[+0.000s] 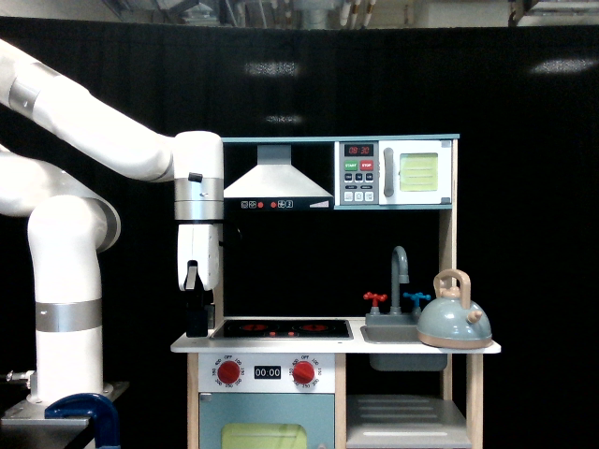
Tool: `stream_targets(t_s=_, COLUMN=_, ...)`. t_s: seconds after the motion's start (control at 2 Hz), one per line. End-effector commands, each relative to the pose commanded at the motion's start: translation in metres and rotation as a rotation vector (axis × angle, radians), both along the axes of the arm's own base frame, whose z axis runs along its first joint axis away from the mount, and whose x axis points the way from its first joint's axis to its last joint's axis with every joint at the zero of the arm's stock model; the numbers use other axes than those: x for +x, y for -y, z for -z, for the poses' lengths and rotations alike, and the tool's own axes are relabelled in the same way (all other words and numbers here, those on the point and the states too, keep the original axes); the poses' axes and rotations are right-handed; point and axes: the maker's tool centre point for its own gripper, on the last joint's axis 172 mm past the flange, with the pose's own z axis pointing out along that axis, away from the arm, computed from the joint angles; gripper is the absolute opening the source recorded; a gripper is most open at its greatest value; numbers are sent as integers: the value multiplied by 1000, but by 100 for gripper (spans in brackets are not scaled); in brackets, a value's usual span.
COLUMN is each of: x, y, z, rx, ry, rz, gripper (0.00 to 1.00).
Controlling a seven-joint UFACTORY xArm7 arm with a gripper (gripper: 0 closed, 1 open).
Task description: Place the teapot on the stove
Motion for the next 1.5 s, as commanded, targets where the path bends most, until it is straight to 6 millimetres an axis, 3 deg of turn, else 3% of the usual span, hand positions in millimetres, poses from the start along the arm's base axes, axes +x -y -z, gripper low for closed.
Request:
stream_targets(t_s=0.5, x=36, y=-13, z=-4, rx=-23, ry=37, rz=-182, gripper=100)
stream_targets(t_s=1.0, x=83, y=-3, z=-17, rx=23, ry=139, rz=-444, gripper=100)
stream_targets(t_s=1.5, x=126, y=9, z=-26, rx=43, ry=209, rz=-572, gripper=100)
